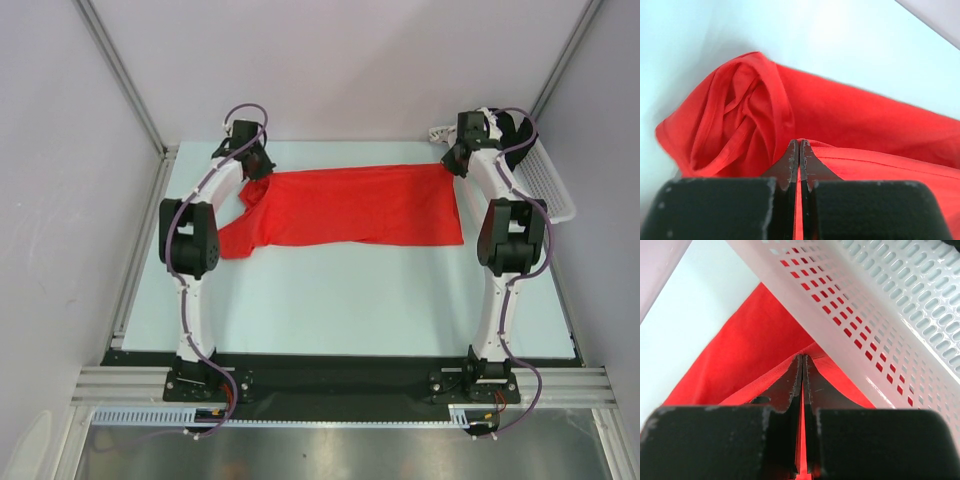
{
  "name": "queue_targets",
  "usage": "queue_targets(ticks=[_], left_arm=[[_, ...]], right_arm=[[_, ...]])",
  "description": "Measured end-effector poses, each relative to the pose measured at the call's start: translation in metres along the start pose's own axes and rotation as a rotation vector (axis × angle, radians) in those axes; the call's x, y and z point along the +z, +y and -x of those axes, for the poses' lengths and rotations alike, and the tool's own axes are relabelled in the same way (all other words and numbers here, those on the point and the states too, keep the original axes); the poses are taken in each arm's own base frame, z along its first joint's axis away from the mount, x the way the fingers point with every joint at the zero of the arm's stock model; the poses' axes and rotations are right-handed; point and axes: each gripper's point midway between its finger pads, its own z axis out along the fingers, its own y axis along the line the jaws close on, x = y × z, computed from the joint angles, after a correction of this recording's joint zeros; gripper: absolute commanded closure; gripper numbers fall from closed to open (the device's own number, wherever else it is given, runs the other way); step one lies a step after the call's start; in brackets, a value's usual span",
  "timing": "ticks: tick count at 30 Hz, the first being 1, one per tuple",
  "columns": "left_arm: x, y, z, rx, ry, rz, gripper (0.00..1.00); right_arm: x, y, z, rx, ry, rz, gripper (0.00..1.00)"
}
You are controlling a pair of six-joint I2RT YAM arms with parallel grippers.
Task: Fold and stack the tank tops
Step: Fold the tank top
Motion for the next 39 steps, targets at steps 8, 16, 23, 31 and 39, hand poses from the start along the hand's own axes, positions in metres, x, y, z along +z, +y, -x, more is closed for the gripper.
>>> queue_targets(ticks=[8,16,23,31,39], left_arm=[[0.018,0.003,-0.002,0.031,0.034,0.013,0.16],[-0.014,0.016,0.013,0.025,0.016,0.033,0.0],[-0.122,0.028,-0.007,0.014,-0.05,-0.026,0.0],[-0.185,0.03,-0.069,-0.006,-0.09,-0.161,0.03],[-0.172,0.083,-0.167,-0.063,0.086,-0.101,0.04]], right_arm=[[0.008,0.012,0.007,-0.035,-0.019,0.026,0.39],[-0.03,0.012,-0.028,-0.18,0.006,0.046,0.35],[-0.094,-0.043,-0.075,-0.211,0.048,0.055,0.38],[-0.111,-0.086,-0.123,-0.226,0.089,0.005,0.36],[-0.096,-0.115,-0.146,-0.044,0.08,-0.085,0.36]])
